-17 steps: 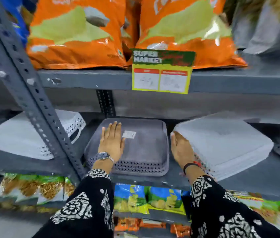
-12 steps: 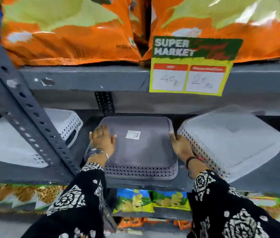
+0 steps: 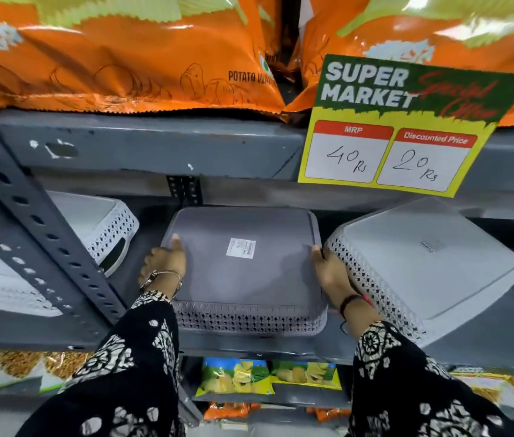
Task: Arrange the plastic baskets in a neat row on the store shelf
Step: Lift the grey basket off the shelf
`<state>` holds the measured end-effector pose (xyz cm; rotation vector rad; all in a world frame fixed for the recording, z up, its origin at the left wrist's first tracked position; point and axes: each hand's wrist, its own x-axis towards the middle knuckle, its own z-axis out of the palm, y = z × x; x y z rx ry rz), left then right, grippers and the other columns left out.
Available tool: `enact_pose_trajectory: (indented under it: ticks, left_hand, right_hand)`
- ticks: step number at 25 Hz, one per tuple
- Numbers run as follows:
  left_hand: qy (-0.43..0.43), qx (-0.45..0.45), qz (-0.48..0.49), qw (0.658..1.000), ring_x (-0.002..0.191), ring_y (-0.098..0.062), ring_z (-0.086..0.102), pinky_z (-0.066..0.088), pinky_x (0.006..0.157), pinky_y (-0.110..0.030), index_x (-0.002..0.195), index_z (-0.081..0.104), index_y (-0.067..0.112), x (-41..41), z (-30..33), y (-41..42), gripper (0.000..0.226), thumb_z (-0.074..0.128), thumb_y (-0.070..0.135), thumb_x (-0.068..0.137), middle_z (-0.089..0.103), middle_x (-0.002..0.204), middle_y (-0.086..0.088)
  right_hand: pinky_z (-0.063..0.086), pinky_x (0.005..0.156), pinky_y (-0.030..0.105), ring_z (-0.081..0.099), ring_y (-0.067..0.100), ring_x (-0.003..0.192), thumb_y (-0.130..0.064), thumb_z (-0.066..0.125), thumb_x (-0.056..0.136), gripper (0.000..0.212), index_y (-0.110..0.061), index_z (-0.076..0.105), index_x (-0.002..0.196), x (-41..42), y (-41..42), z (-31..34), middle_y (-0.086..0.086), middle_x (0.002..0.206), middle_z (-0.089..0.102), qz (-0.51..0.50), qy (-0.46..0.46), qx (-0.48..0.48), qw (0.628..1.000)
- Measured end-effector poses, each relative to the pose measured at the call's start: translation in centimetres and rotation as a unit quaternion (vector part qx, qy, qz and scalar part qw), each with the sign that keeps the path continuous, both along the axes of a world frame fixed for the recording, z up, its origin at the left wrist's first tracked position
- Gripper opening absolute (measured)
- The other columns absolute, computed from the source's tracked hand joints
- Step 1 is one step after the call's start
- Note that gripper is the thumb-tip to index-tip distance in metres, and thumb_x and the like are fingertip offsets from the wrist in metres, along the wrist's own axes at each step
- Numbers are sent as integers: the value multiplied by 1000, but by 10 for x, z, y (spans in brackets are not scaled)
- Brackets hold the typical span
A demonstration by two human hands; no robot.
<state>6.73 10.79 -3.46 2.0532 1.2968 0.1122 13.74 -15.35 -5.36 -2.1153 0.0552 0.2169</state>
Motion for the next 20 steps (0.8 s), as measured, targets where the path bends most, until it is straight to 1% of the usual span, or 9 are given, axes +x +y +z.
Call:
enact_pose_trajectory:
  ticks: [2, 4, 6, 8, 11, 13, 15, 18, 20]
  left_hand:
    - [-81, -1, 22, 996, 139, -41, 24, 18, 116, -50, 146, 21, 4, 3, 17, -4, 69, 21, 51, 96, 20, 153, -25]
    - [-213, -16, 45, 976, 141, -40, 21, 17, 117, -46, 148, 17, 8, 6, 35, -7, 61, 20, 45, 99, 13, 156, -23]
    - [-316, -82, 66, 943, 143, -35, 20, 17, 119, -42, 148, 16, 9, 6, 49, -7, 61, 17, 45, 99, 11, 157, -19]
    - [-371, -213, 76, 901, 143, -33, 21, 18, 119, -40, 148, 18, 8, 3, 51, -3, 68, 9, 52, 97, 16, 157, -17]
    - [-398, -405, 91, 818, 126, -29, 52, 44, 101, -44, 139, 40, 18, -10, 45, 9, 87, 9, 75, 82, 53, 140, -14]
    - [-350, -405, 63, 842, 78, -23, 73, 58, 70, -36, 99, 64, 17, -18, 48, 13, 74, 19, 73, 84, 80, 80, -8]
    - [-311, -403, 57, 859, 48, -23, 63, 50, 52, -30, 67, 55, 15, -22, 56, 10, 56, 31, 59, 90, 65, 33, -3]
    - [-292, -362, 34, 884, 37, -22, 57, 39, 55, -28, 59, 48, 10, -20, 59, 10, 42, 38, 26, 95, 56, 24, -1]
    - [-265, -338, 4, 903, 43, -23, 60, 44, 55, -28, 61, 51, 6, -19, 66, 11, 36, 39, 11, 95, 63, 42, -10]
  right_hand:
    - [41, 99, 40, 51, 32, 115, -36, 31, 94, 47, -7, 40, 129, 5, 3, 12, 21, 130, 52, 13, -31, 63, 997]
    - [37, 108, 41, 44, 26, 126, -31, 38, 92, 48, -17, 30, 137, 9, -2, 29, 11, 140, 45, 19, -58, 213, 975]
    - [47, 94, 21, 58, 11, 106, -26, 48, 87, 43, -17, 40, 128, 16, -13, 44, 2, 119, 62, 10, -59, 326, 943]
    - [50, 63, 6, 60, -4, 65, -32, 54, 84, 31, -14, 53, 110, 15, -23, 55, -15, 70, 69, 3, -56, 358, 932]
    - [53, 72, 18, 64, 0, 74, -39, 25, 94, 39, -21, 60, 94, 7, -34, 47, -17, 70, 73, -26, 4, 441, 897]
    - [56, 69, 27, 67, 12, 74, -48, 23, 91, 44, -24, 60, 84, 2, -40, 40, -8, 71, 73, -35, 60, 466, 882]
    - [53, 64, 31, 65, 20, 67, -46, 30, 88, 41, -20, 59, 77, 0, -46, 39, -1, 63, 70, -47, 107, 454, 883]
    - [44, 61, 31, 65, 18, 49, -29, 30, 87, 34, -13, 55, 70, -2, -57, 37, 2, 51, 69, -38, 133, 396, 908]
    - [45, 59, 31, 64, 17, 45, -15, 35, 84, 23, -11, 51, 68, -3, -63, 37, 1, 48, 68, -33, 126, 367, 921]
